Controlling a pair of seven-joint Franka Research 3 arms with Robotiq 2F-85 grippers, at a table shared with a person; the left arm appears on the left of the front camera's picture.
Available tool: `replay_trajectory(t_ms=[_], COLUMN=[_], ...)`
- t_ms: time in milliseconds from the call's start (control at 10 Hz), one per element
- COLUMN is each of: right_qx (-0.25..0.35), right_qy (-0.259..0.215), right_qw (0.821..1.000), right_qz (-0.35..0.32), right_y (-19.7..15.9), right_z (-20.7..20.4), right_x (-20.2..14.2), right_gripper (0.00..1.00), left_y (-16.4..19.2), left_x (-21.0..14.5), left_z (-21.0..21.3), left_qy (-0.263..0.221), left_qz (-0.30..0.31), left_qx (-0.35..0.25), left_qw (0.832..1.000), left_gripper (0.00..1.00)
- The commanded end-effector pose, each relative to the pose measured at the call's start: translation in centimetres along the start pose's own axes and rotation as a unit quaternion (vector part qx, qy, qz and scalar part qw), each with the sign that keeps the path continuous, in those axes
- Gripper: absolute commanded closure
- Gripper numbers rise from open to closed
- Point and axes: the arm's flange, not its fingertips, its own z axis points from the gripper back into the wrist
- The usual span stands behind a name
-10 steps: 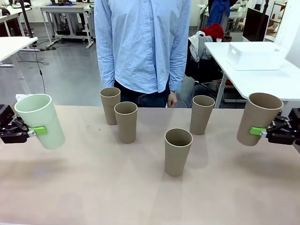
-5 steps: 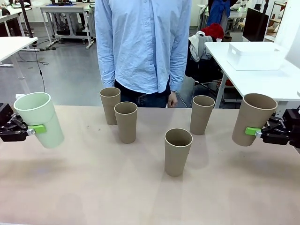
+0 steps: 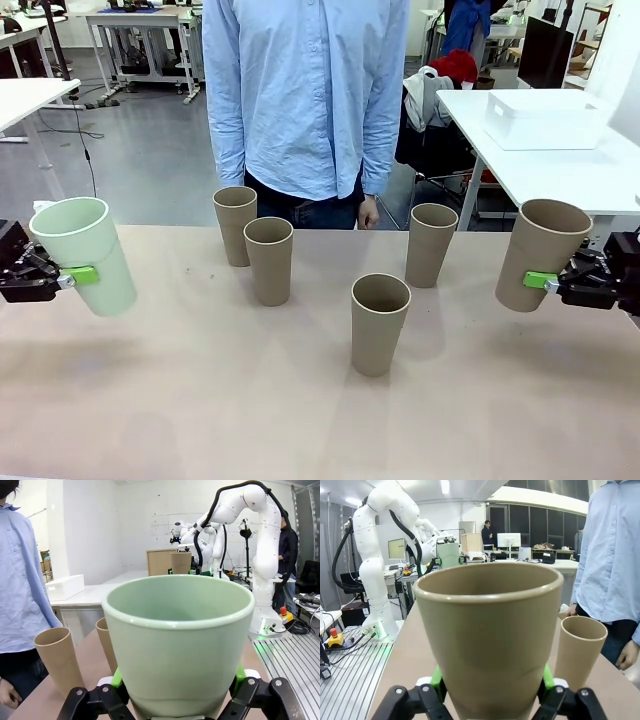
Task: Stack the cups and store them in the basket.
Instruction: Place the stack of Reusable plastic cups into the Pantry Basket.
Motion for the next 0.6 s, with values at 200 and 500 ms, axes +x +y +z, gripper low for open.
replay_trajectory(t_ms=[200,500], right_qx=[0.0,0.0], right_qy=[0.003,0.003], right_qw=[1.0,1.0], right_qz=[0.005,0.005], right_y=[0.07,0.07], right_z=[0.23,0.23], right_x=[0.3,0.3], right_gripper=[0.15,0.15], left_y=[-0.13,-0.13], left_x=[0.1,0.1], left_z=[0.0,0.0], left_qy=[-0.001,-0.001], left_qz=[-0.005,-0.005], left_qx=[-0.001,-0.001], left_qw=[1.0,1.0], left_gripper=[0.12,0.12])
